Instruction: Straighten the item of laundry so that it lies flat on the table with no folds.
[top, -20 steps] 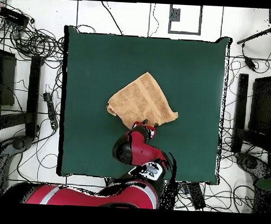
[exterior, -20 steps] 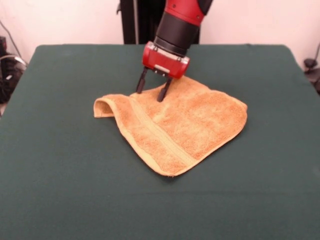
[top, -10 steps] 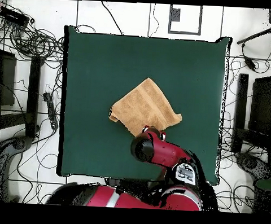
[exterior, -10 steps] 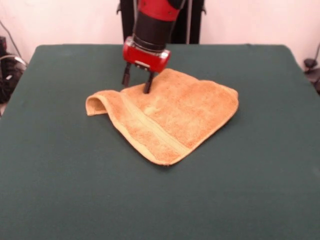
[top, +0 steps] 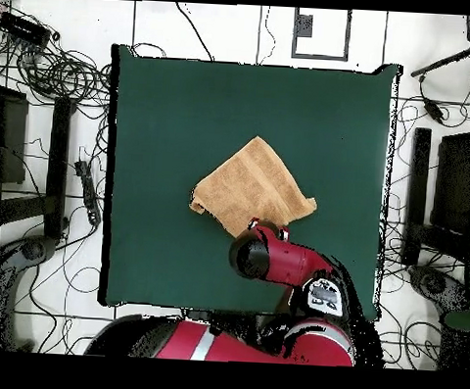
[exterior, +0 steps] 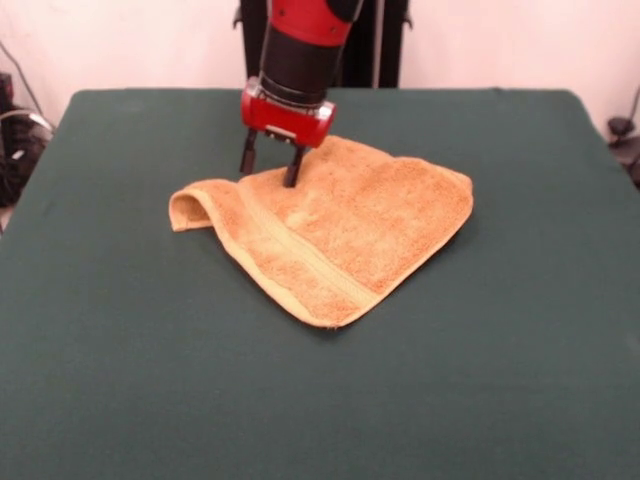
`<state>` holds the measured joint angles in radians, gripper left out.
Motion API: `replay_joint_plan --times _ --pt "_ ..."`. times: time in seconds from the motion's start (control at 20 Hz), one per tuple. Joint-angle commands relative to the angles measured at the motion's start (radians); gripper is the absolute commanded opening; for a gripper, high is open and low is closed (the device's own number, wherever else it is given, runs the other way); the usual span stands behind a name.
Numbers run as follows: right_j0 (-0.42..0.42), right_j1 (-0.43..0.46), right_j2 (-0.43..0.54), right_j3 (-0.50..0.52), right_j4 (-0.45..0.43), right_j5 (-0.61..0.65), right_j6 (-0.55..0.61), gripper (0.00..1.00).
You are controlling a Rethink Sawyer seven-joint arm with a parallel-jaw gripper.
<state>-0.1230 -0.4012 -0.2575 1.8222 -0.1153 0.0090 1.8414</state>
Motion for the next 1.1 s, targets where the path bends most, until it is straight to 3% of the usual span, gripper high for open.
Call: replay_joint_plan --times 0.05,0.25,0.8,1.1 --pt "0.055 0.149 0.038 -0.090 -0.018 0.112 0.062 1.00" --pt "0.039 0.168 0.046 -0.102 -0.030 0.089 0.056 1.00" --pt "0.019 0.316 0.130 -0.212 -0.011 -0.150 0.120 1.00" --pt "0.019 0.360 0.168 -0.254 0.014 -0.189 0.142 1.00"
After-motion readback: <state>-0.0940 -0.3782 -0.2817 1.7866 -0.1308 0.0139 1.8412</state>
